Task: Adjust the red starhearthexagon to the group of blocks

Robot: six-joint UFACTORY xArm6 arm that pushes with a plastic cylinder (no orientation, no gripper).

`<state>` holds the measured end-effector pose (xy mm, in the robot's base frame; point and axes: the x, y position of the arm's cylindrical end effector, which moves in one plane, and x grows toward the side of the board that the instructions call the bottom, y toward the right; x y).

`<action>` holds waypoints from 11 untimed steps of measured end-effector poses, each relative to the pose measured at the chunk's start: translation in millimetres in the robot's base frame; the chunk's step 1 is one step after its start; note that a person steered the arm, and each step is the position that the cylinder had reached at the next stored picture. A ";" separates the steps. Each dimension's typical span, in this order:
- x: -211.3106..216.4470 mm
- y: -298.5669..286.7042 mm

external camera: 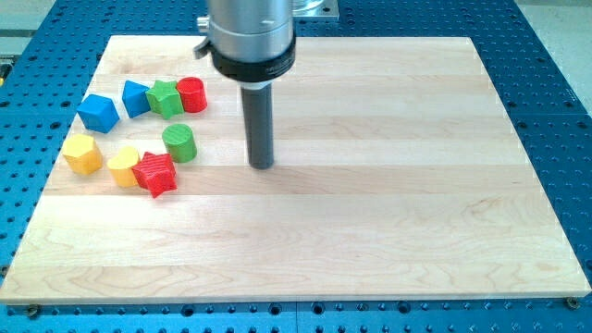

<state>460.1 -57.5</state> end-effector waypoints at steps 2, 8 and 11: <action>39.7 -83.2; 38.6 -130.2; 16.6 -110.7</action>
<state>476.6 -168.2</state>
